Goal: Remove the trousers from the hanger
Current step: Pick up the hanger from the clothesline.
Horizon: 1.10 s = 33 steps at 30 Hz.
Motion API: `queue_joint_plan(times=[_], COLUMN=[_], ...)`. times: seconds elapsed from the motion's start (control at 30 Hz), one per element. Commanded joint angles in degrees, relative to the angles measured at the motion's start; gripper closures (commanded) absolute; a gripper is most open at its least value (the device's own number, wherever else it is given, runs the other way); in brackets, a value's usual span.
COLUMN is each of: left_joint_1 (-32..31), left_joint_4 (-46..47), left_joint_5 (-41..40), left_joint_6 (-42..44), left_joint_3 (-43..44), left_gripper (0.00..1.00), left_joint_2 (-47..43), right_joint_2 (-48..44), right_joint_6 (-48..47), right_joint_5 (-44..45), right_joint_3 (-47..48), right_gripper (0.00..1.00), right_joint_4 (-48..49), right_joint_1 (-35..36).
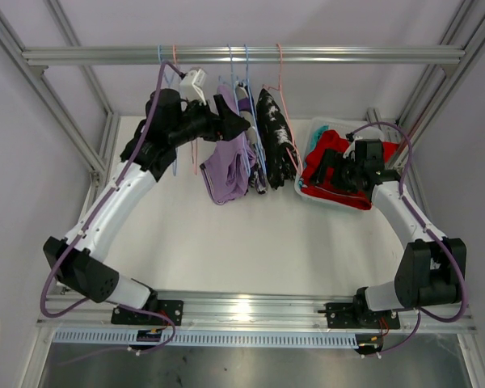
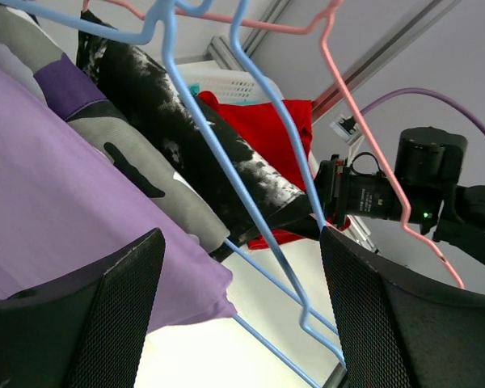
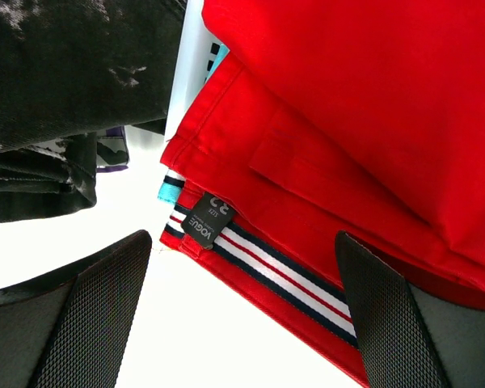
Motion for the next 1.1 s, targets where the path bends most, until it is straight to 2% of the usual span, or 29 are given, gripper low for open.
queue_joint_plan(times=[0.0,0.27,0.3,0.43,0.47,0.5,0.53,0.6,0.67,0.8,0.87,0.9,1.0,1.07], left_joint_1=[-0.4,-0.4,-0.4,-0.4,-0.4,-0.4,-0.4,-0.4,-0.4,-0.4,-0.4,-0.4,-0.4,-0.4], left_joint_4=[3.7,7.2,7.6,9.2,9.4,9.7,10.6,12.4,18.7,24.2,24.8,24.8,24.4,24.0], left_joint_5=[0.1,1.9,2.1,2.6,2.6,2.6,2.7,2.2,2.5,2.2,2.1,1.7,-0.2,-1.1], left_joint_6=[-1.5,-4.7,-4.8,-6.4,-6.9,-7.2,-7.9,-9.4,-11.6,-14.2,-15.1,-15.4,-15.6,-15.4], left_joint_3=[1.2,1.5,1.5,1.5,1.5,1.4,1.2,-1.3,-3.2,-8.2,-8.8,-8.8,-8.9,-8.9], left_gripper=[0.18,0.21,0.24,0.48,0.50,0.56,0.68,0.72,0.73,0.73,0.79,0.86,0.99,1.00], left_joint_2=[1.7,6.5,6.9,7.5,7.5,7.4,6.9,5.8,3.3,-0.2,-1.4,-1.8,-3.5,-4.3], right_joint_2=[-1.7,-1.8,-2.0,-1.8,-1.8,-1.8,-1.9,-1.7,-1.7,-1.8,-1.7,-1.7,-1.9,-1.9], right_joint_6=[-1.0,-1.1,-1.1,-1.0,-1.0,-1.0,-0.9,-0.9,-0.9,-0.9,-0.9,-0.9,-0.9,-1.0], right_joint_5=[-0.9,-0.5,-0.4,-0.4,-0.4,-0.4,-0.5,-0.5,-0.6,-0.5,-0.4,-0.4,-0.2,-0.1], right_joint_3=[-0.1,-0.1,-0.1,-0.1,-0.1,-0.1,-0.1,-0.2,-0.1,-0.2,-0.2,-0.2,-0.3,-0.3], right_gripper=[0.01,0.01,0.00,0.00,0.01,0.01,0.00,0.01,0.01,0.01,0.00,0.01,0.00,0.01], right_joint_4=[1.9,1.7,1.7,1.7,1.7,1.7,1.8,1.8,1.8,1.7,1.6,1.6,1.6,1.5], right_joint_1=[0.2,0.3,0.2,0.2,0.3,0.2,0.2,0.2,0.2,0.2,0.4,0.4,0.4,0.5])
